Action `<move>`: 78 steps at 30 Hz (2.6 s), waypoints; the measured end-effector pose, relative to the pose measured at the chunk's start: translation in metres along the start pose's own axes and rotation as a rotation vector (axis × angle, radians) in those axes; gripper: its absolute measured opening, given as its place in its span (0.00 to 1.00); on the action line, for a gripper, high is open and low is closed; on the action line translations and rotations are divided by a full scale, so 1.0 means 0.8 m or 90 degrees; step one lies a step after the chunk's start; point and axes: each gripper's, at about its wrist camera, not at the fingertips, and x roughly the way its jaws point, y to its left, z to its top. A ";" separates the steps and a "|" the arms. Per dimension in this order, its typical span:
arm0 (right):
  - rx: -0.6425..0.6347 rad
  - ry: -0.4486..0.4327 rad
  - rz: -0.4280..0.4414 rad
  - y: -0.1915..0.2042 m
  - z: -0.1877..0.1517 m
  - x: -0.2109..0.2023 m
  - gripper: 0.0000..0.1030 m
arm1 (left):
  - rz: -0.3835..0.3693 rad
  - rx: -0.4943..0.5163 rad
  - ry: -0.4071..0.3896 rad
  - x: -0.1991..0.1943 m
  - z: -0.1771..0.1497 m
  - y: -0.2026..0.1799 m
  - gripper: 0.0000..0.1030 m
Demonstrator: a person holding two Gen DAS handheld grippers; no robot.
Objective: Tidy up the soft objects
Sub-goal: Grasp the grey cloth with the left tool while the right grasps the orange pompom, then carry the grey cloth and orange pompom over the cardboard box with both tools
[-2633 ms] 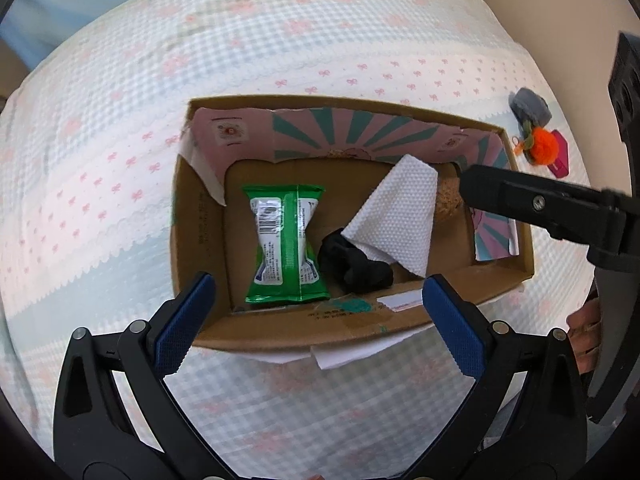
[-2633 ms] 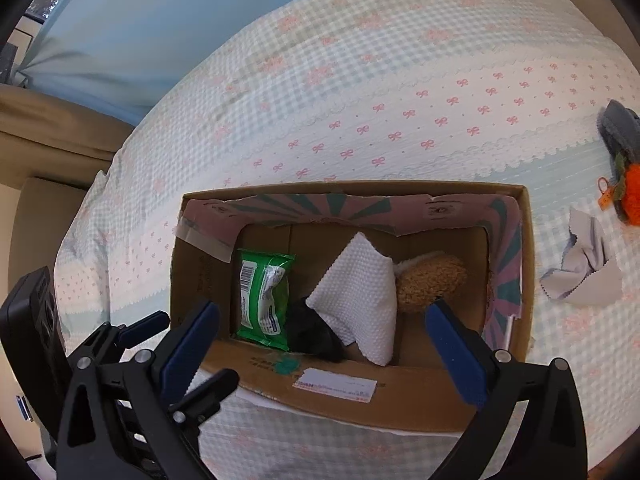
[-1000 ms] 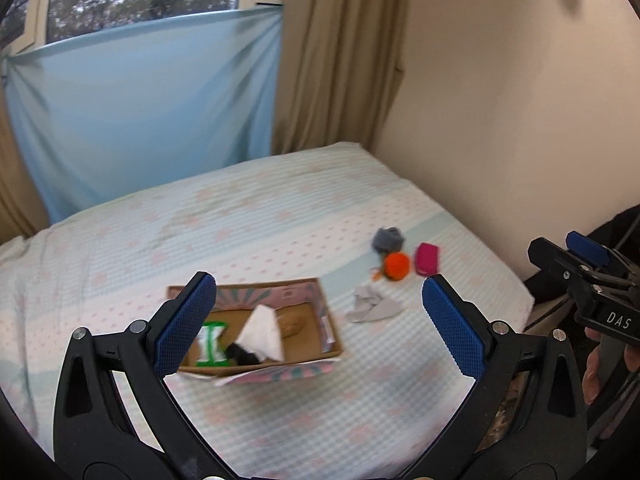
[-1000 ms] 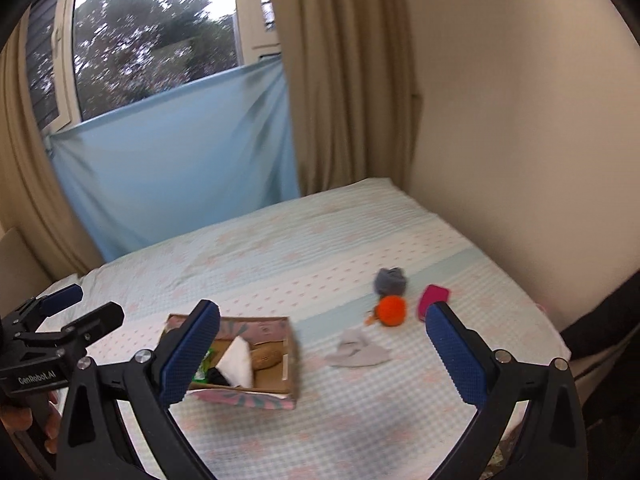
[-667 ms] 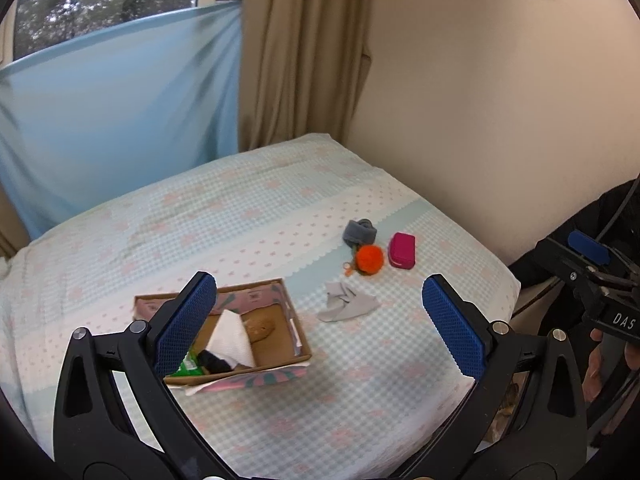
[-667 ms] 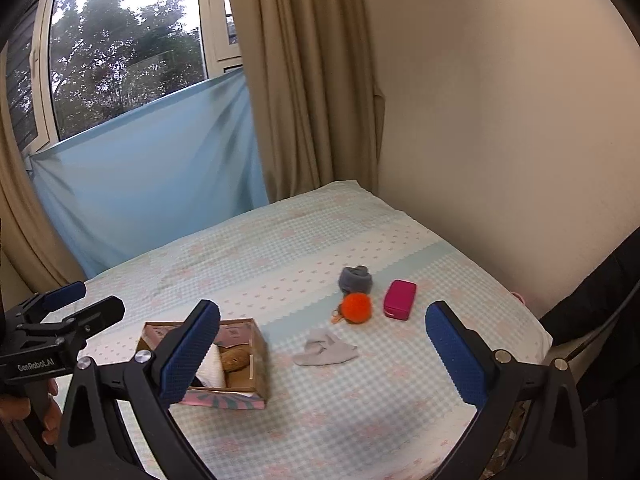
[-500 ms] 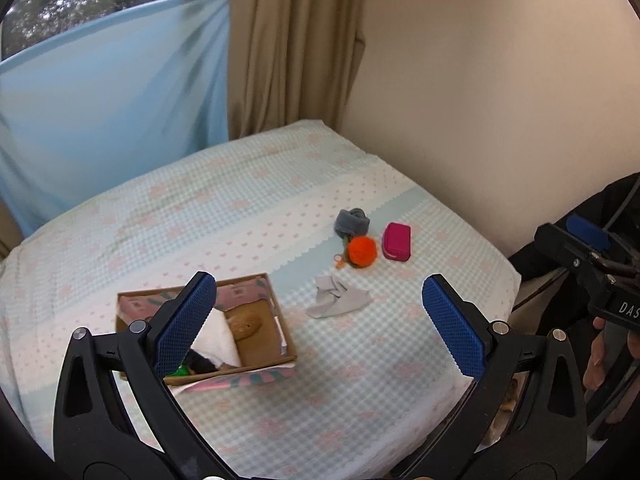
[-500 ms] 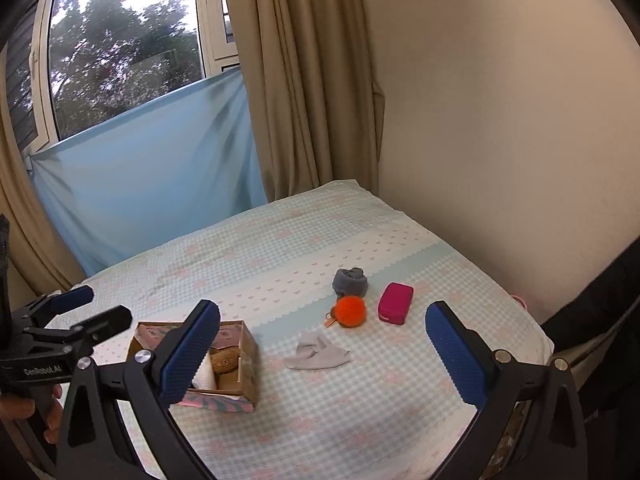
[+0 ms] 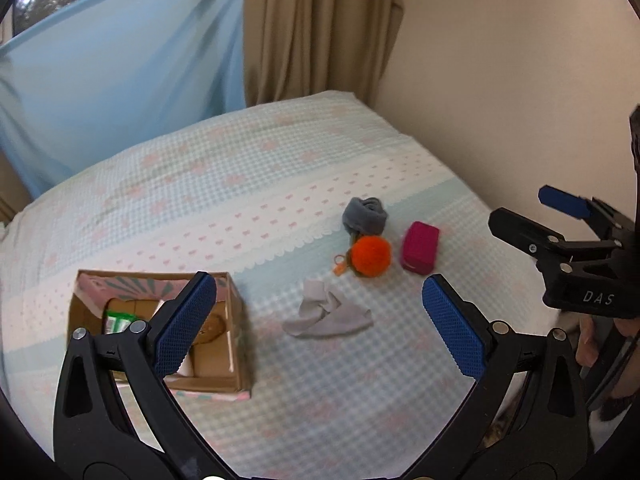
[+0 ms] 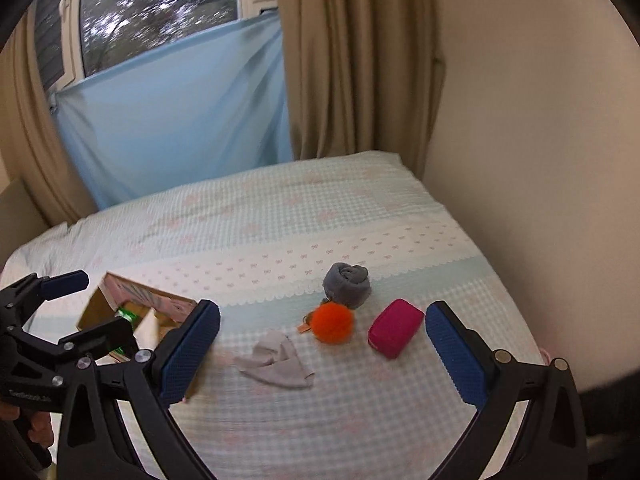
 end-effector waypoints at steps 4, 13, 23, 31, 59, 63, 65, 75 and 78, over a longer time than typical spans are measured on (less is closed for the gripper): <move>-0.041 0.025 0.033 -0.024 -0.008 0.066 0.99 | 0.051 -0.024 0.015 0.065 -0.018 -0.017 1.00; -0.121 0.077 0.104 -0.052 -0.054 0.210 0.95 | 0.123 -0.079 0.057 0.214 -0.098 -0.029 0.99; -0.156 0.123 0.151 -0.048 -0.105 0.333 0.83 | 0.150 -0.110 0.096 0.339 -0.164 -0.037 0.99; -0.167 0.126 0.152 -0.037 -0.118 0.379 0.65 | 0.124 -0.123 0.112 0.372 -0.175 -0.032 0.96; -0.102 0.069 0.112 -0.065 -0.082 0.302 0.35 | 0.046 -0.091 0.079 0.304 -0.116 -0.045 0.11; -0.083 0.049 0.101 -0.061 -0.055 0.255 0.35 | 0.036 -0.090 0.054 0.254 -0.089 -0.037 0.11; -0.078 0.037 0.094 -0.054 -0.041 0.230 0.35 | 0.030 -0.088 0.042 0.225 -0.076 -0.032 0.11; -0.047 0.001 0.071 0.026 0.016 0.085 0.35 | 0.010 -0.094 0.000 0.076 -0.026 0.042 0.11; -0.021 -0.003 0.086 0.057 0.027 0.051 0.35 | 0.019 -0.094 -0.006 0.033 -0.020 0.076 0.11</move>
